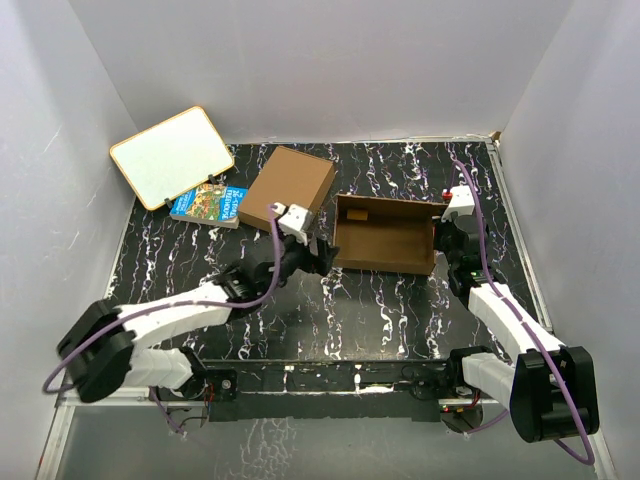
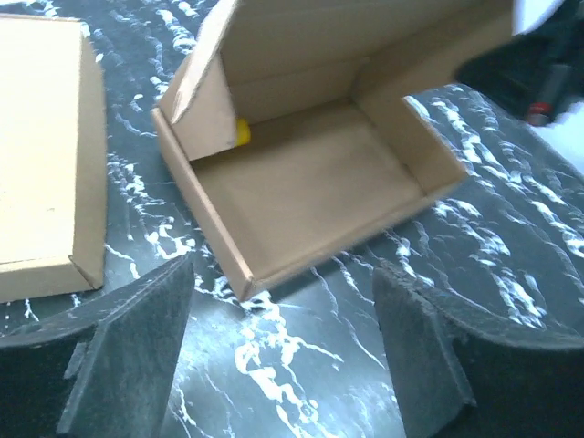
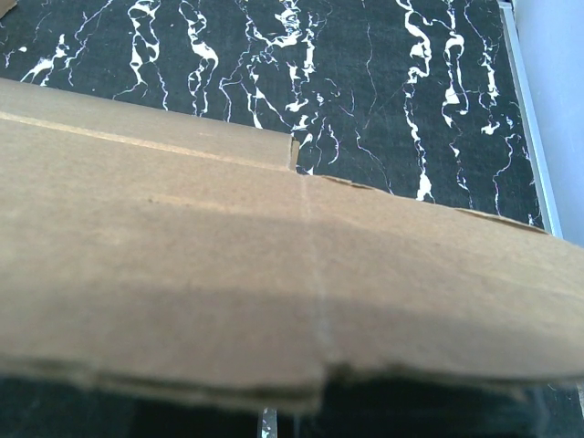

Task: Fold the paper box

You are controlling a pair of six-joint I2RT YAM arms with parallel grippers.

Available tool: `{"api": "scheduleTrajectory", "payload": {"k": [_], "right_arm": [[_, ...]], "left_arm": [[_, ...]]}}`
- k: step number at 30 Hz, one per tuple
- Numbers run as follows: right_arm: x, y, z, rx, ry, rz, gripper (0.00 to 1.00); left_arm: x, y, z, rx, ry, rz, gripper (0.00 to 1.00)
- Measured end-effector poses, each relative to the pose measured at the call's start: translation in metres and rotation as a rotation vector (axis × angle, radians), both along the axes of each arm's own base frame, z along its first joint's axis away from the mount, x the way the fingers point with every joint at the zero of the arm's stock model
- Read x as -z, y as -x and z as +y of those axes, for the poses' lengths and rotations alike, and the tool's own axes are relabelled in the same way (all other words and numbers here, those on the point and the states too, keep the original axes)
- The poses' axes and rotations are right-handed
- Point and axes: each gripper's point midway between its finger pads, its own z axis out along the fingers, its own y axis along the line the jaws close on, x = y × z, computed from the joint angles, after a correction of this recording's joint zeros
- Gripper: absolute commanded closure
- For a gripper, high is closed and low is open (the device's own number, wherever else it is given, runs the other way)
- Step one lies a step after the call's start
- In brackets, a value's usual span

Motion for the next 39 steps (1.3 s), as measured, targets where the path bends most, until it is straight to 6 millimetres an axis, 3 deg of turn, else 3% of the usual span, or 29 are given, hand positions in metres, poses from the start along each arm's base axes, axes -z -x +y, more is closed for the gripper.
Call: {"api": "scheduleTrajectory", "payload": {"k": [3,5,9,12,15,20,23,28,33,39], "right_arm": [[0.0,0.0,0.001,-0.005,0.003,0.001,0.92],[0.0,0.0,0.002,-0.015,0.006,0.001,0.92],[0.0,0.0,0.004,-0.033,0.013,0.002,0.92],[0.0,0.0,0.005,-0.041,0.016,0.002,0.92],[0.0,0.0,0.005,-0.046,0.021,0.002,0.92],[0.001,0.0,0.006,-0.057,0.034,0.003,0.89],[0.001,0.0,0.007,-0.069,0.037,0.005,0.89],[0.002,0.0,0.008,-0.081,0.049,0.006,0.89],[0.002,0.0,0.008,-0.087,0.054,0.007,0.87],[0.003,0.001,0.009,-0.096,0.067,0.013,0.83]], "left_arm": [[-0.03,0.022,0.009,0.1,0.027,-0.032,0.18],[-0.051,0.026,0.014,0.154,0.049,-0.042,0.18],[-0.093,-0.007,0.034,0.183,0.108,-0.019,0.18],[-0.114,-0.032,0.044,0.193,0.159,0.015,0.19],[-0.133,-0.047,0.035,0.239,0.207,0.042,0.22],[-0.152,-0.082,0.005,0.306,0.273,0.1,0.38],[-0.142,-0.108,-0.015,0.336,0.298,0.171,0.44],[-0.092,-0.135,-0.04,0.366,0.323,0.346,0.48],[-0.042,-0.137,-0.048,0.369,0.325,0.509,0.48],[-0.032,-0.132,-0.051,0.384,0.316,0.546,0.49]]}}
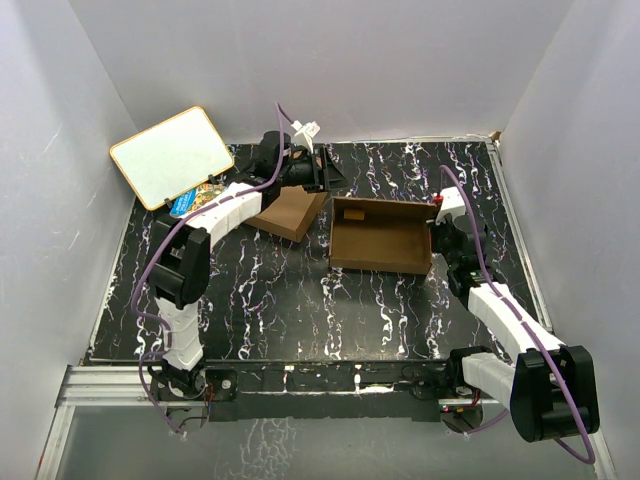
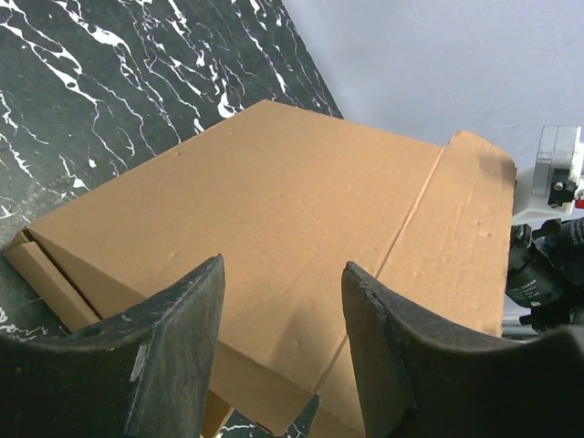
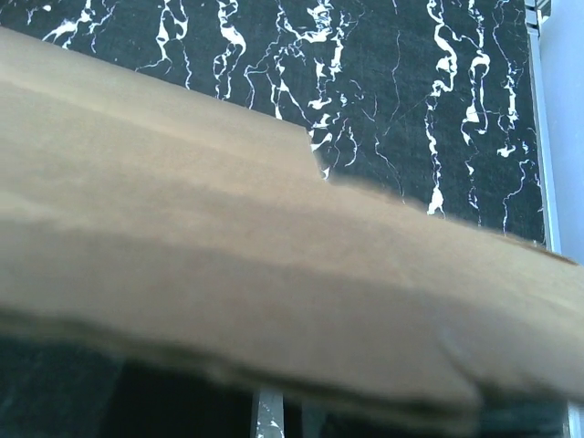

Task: Fold the paper box

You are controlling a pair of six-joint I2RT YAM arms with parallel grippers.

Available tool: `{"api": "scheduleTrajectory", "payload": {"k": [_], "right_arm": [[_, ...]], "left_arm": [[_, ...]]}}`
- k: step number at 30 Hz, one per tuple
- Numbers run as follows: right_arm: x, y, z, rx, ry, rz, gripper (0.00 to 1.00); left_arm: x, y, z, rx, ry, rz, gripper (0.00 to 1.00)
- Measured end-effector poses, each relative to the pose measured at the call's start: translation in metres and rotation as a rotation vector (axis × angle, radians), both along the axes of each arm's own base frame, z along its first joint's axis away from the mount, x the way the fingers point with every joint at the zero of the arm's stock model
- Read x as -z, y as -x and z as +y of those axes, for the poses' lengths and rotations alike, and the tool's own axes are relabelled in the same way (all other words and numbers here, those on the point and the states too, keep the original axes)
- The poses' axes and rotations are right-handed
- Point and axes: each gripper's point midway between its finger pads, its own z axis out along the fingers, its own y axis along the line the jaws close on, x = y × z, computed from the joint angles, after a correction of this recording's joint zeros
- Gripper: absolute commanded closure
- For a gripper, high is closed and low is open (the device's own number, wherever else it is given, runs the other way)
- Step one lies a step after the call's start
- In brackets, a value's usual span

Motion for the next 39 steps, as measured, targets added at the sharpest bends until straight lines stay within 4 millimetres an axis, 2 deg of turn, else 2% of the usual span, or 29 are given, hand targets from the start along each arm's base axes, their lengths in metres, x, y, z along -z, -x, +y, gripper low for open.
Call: {"api": "scheduleTrajectory", "payload": {"k": [8,13,18,21,24,29,33,39], "right_arm": [[0.013,0.008,-0.003,-0.016,0.049,0.058,0.71],[0.018,0.014,-0.006,-0.03,0.094,0.088,0.57],[0.019,0.025,-0.009,-0.058,0.157,0.114,0.39],[0.02,0.034,-0.01,-0.101,0.207,0.137,0.36],[0.024,0.048,-0.006,-0.184,0.266,0.189,0.32],[0.024,0.071,0.006,-0.383,0.348,0.285,0.2],[0.016,0.087,0.021,-0.552,0.374,0.325,0.14],[-0.003,0.12,0.051,-0.84,0.354,0.343,0.12]], "left_arm": [[0.007,0.004,-0.002,0.019,-0.031,-0.001,0.49],[0.014,0.006,-0.002,0.025,-0.052,0.007,0.49],[0.024,0.006,0.0,0.024,-0.074,0.023,0.49],[0.027,0.006,0.001,0.023,-0.083,0.024,0.49],[0.028,0.006,0.002,0.023,-0.092,0.024,0.49],[0.027,0.003,0.0,0.023,-0.096,0.015,0.49],[0.029,0.002,0.0,0.021,-0.101,0.017,0.49],[0.031,0.002,0.001,0.022,-0.105,0.02,0.49]]}}
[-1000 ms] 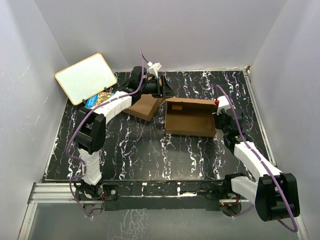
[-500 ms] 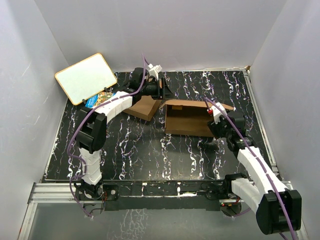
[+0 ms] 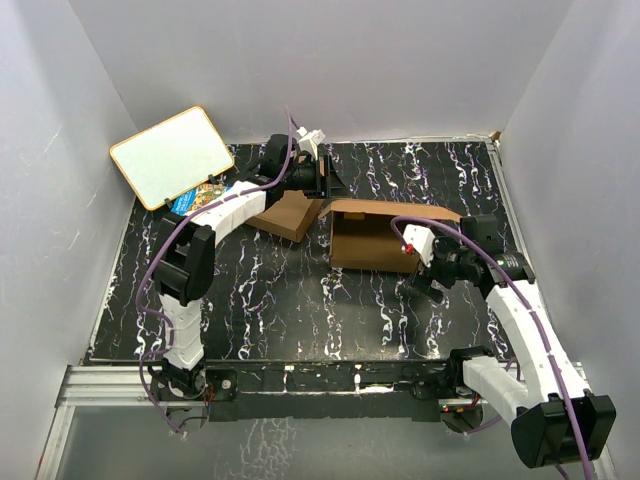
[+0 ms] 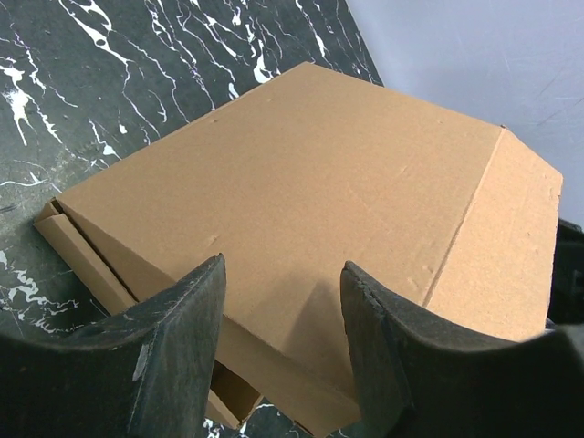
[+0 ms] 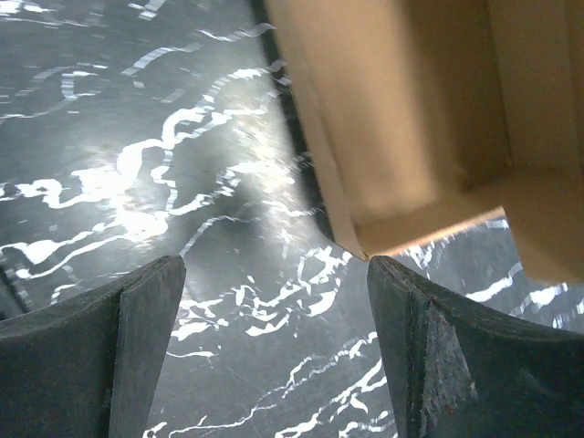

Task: Fold the paper box

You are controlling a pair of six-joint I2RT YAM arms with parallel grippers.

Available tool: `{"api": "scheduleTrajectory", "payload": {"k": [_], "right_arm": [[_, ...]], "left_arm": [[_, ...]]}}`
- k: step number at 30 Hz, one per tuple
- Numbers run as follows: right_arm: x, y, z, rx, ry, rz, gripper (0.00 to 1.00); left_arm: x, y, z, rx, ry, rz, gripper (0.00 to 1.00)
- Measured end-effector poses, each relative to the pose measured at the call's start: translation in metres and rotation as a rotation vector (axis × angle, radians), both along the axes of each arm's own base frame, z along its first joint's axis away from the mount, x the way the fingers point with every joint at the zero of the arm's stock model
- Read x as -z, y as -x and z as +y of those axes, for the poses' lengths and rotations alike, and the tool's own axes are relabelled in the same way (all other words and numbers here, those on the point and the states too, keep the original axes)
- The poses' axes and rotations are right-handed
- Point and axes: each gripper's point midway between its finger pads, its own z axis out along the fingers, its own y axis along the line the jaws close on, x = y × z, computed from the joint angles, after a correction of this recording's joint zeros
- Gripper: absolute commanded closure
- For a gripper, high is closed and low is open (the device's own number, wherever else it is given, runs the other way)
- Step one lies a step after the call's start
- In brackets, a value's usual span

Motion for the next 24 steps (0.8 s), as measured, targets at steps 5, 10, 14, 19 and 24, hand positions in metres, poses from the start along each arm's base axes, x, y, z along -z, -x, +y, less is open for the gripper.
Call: {"api": "scheduleTrajectory", "payload": {"k": [5,10,14,19,24], "right_arm": [[-0.017,0.025,0.026,-0.19,-0.088,0.071,0.14],[-0.065,0.028,0.051,-0.293,-0.221,0.069,0.26],[-0.124,0.005,0.069,-0.278,-0.353,0.006,0.49],[-0.165,-0.044,0.073,-0.123,-0.519,0.01,0.58],[-0.143,-0.107,0.045,0.113,-0.611,0.11,0.68]], "left_arm": [[0.002,0.0,0.0,0.0,-0.004,0.006,0.49],[0.011,0.0,0.0,0.003,-0.016,0.018,0.49],[0.012,0.001,0.001,0.006,-0.022,0.018,0.49],[0.013,0.002,0.001,0.009,-0.027,0.018,0.49],[0.013,0.002,0.001,0.01,-0.026,0.017,0.49]]}}
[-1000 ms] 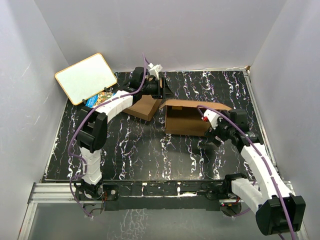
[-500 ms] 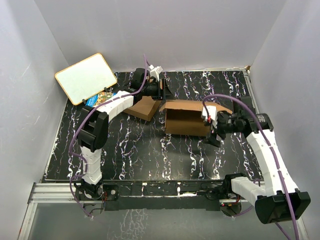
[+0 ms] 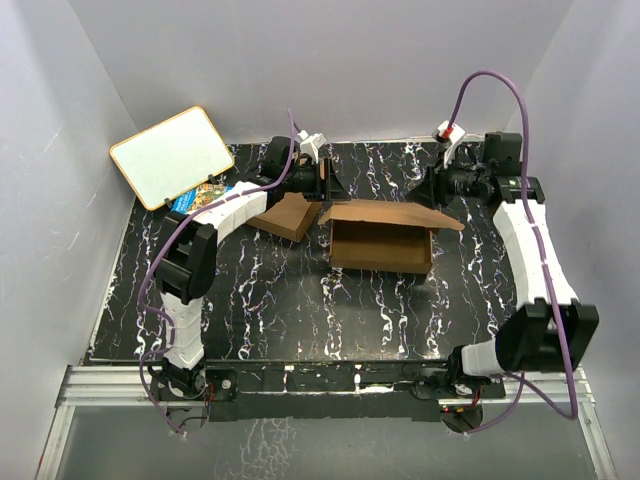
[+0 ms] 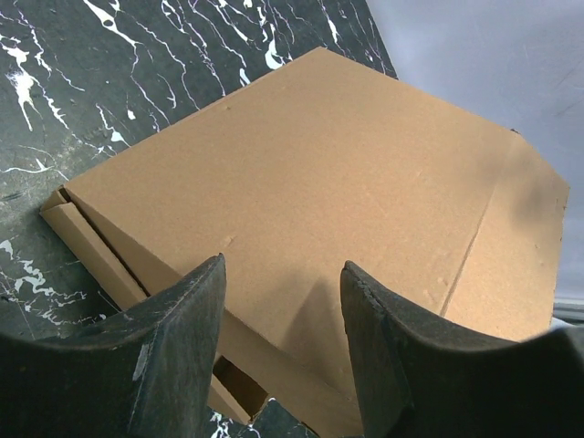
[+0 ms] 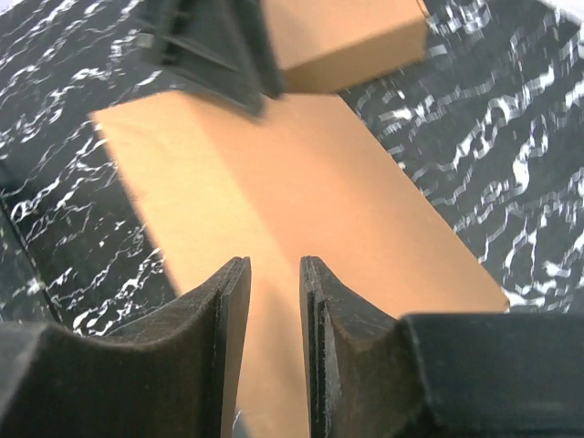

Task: Fold the paper box

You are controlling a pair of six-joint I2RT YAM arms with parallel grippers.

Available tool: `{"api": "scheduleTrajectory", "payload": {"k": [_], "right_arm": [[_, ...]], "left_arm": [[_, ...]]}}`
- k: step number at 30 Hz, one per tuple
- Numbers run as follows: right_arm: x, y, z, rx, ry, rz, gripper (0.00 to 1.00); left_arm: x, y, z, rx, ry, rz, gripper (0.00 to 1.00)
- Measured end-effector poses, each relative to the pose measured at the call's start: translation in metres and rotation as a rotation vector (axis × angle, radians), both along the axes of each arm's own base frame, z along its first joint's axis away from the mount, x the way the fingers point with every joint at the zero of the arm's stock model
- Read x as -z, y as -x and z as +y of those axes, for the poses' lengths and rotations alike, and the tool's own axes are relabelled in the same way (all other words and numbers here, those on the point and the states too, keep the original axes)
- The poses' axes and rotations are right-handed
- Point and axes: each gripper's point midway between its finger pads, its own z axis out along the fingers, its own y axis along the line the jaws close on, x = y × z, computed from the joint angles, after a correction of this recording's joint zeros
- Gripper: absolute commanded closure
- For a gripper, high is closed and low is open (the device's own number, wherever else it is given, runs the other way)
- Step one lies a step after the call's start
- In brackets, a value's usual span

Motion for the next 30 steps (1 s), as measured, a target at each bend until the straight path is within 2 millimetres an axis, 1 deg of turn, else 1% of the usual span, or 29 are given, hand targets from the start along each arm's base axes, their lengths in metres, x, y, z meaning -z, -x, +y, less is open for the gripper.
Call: {"api": "scheduleTrajectory", "payload": {"k": [3,4,6,9,14,18,22,26,30], "right_arm": [[0.033,-0.026,-0.017,0.09,-0.01,0.112,0.68],[0.043,-0.029,-0.021,0.11,-0.009,0.141,0.68],[0.061,-0.031,-0.026,0.136,-0.004,0.193,0.68],[0.078,-0.029,-0.028,0.149,0.005,0.235,0.69],[0.093,-0.023,-0.029,0.154,0.014,0.267,0.69],[0.107,-0.018,-0.03,0.152,0.024,0.29,0.69],[0.125,-0.013,-0.031,0.154,0.04,0.329,0.69],[0.146,-0.008,-0.034,0.157,0.063,0.368,0.69],[0.172,-0.001,-0.037,0.163,0.087,0.426,0.69]], "left_arm": [[0.0,0.0,0.0,0.0,0.0,0.0,0.49],[0.0,0.0,0.0,0.001,0.0,0.0,0.49],[0.0,0.0,0.0,0.001,0.001,0.0,0.49],[0.0,0.001,0.0,0.004,0.002,0.001,0.49],[0.003,0.003,-0.001,0.01,-0.003,0.005,0.49],[0.014,0.01,-0.001,0.018,-0.017,0.023,0.5],[0.023,0.016,0.0,0.027,-0.033,0.041,0.51],[0.041,0.026,0.002,0.035,-0.053,0.07,0.53],[0.068,0.043,0.009,0.039,-0.086,0.129,0.54]]}}
